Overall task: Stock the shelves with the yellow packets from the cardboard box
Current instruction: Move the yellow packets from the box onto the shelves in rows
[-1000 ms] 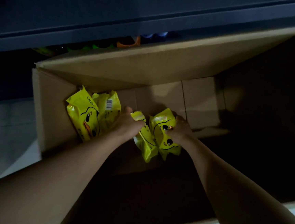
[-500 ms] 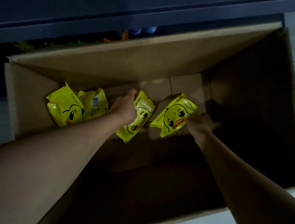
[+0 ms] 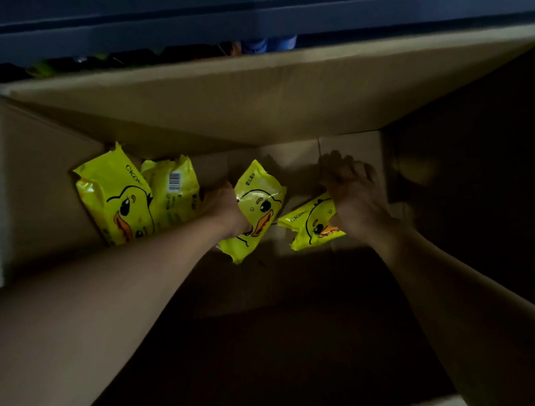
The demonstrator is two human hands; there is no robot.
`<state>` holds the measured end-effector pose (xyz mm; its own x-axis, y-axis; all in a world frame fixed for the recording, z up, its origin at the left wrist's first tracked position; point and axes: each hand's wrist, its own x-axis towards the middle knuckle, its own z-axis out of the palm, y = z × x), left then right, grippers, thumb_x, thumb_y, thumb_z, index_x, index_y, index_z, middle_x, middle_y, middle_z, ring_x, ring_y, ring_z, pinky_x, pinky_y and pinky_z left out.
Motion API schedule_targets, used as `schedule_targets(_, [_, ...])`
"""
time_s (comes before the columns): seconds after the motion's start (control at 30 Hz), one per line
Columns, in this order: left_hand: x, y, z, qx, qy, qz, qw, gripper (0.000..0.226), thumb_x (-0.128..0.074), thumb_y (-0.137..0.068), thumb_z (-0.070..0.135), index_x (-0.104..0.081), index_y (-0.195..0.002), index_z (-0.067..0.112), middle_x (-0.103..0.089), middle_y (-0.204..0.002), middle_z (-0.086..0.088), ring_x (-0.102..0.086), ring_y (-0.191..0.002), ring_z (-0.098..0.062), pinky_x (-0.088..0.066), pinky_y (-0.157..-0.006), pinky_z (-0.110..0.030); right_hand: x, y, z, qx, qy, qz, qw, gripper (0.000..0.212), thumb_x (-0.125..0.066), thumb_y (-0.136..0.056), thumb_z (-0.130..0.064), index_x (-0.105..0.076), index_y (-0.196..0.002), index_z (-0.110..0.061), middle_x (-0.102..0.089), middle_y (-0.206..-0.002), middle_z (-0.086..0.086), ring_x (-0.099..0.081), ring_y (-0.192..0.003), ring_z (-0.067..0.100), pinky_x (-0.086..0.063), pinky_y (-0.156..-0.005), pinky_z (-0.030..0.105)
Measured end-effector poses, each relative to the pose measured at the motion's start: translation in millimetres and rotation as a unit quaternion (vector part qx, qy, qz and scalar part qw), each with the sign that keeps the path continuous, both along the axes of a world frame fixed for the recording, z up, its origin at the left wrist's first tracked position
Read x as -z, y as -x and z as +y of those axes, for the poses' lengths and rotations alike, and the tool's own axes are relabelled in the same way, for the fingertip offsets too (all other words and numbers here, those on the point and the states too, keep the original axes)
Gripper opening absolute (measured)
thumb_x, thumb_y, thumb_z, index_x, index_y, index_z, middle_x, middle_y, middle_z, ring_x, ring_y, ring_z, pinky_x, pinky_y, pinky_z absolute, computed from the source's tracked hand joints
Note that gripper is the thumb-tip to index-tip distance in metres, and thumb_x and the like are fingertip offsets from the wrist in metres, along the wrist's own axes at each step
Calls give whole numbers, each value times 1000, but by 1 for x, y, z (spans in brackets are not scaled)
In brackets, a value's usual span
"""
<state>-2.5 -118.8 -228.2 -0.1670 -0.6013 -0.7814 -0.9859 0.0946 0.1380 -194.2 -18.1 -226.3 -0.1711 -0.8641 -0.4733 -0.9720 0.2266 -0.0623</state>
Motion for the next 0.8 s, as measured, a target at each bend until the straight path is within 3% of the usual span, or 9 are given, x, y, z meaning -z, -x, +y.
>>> schedule_targets(0.07, [-2, 1, 1, -11, -8, 1, 1000, 69, -86, -65, 25, -52, -123, 8, -56, -128, -11, -52, -120, -29, -45, -93, -34, -3, 2, 2, -20, -30, 8, 999, 72, -78, -64, -25, -53, -130, -14, -34, -145, 17, -34, -128, 35, -28, -103, 39])
schedule_targets(0.13, [-5, 1, 2, -23, -31, 15, 999, 60, -85, -67, 25, -60, -118, 7, -62, -121, -10, -58, -112, -29, -48, -88, -33, -4, 3, 8, 35, -54, -56, 996, 77, -80, -66, -25, -47, -134, -15, -39, -143, 9, -40, -126, 29, -36, -99, 32])
schedule_targets(0.23, [-17, 2, 0, -43, -42, 47, 997, 44, -76, -78, 24, -60, -112, 3, -62, -117, -12, -59, -108, -30, -46, -81, -31, -8, 2, 18, 140, -50, -138, 979, 57, -80, -67, -19, -56, -119, -18, -58, -123, 5, -57, -110, 27, -40, -77, 25])
schedule_targets(0.3, [-31, 2, -1, -47, -35, 57, 997, 37, -68, -86, 26, -58, -112, 1, -60, -117, -16, -57, -109, -32, -45, -81, -33, -16, 1, 22, 173, -49, -148, 973, 45, -77, -71, -20, -58, -111, -19, -64, -109, 6, -61, -99, 26, -40, -71, 24])
schedule_targets(0.4, [-55, -3, -7, -59, -29, 79, 995, 34, -62, -91, 23, -56, -113, -1, -60, -117, -18, -57, -109, -33, -45, -85, -34, -43, 0, 23, 215, -41, -190, 957, 48, -73, -77, -19, -53, -121, -19, -64, -105, 10, -64, -89, 27, -50, -70, 30])
schedule_targets(0.5, [-89, -9, -14, -61, -18, 95, 993, 32, -60, -91, 16, -54, -117, -2, -58, -118, -15, -55, -111, -31, -43, -85, -32, -84, 0, 25, 257, 13, -266, 929, 35, -63, -85, -16, -55, -119, -18, -64, -95, 9, -63, -74, 23, -47, -58, 29])
schedule_targets(0.6, [-135, -13, -18, -48, 22, 112, 992, 37, -62, -89, 13, -53, -123, 1, -57, -127, -17, -53, -117, -32, -43, -90, -33, -133, 0, 27, 249, 58, -245, 935, 15, -54, -91, -21, -57, -105, -16, -62, -85, 9, -61, -75, 28, -41, -59, 30])
schedule_targets(0.7, [-195, -15, -22, -44, 56, 141, 987, 59, -61, -90, 14, -36, -142, 6, -47, -141, -15, -46, -127, -31, -39, -101, -35, -189, -1, 25, 232, 78, -213, 946, 19, -48, -95, -21, -56, -109, -11, -65, -97, 19, -62, -90, 38, -41, -66, 34])
schedule_targets(0.8, [-258, -18, -27, -37, 83, 178, 980, 57, -55, -94, 20, -31, -145, 9, -46, -143, -11, -48, -126, -29, -39, -99, -31, -248, 0, 21, 224, 111, -196, 948, 20, -43, -98, -23, -54, -112, -13, -64, -105, 16, -58, -99, 37, -36, -69, 30])
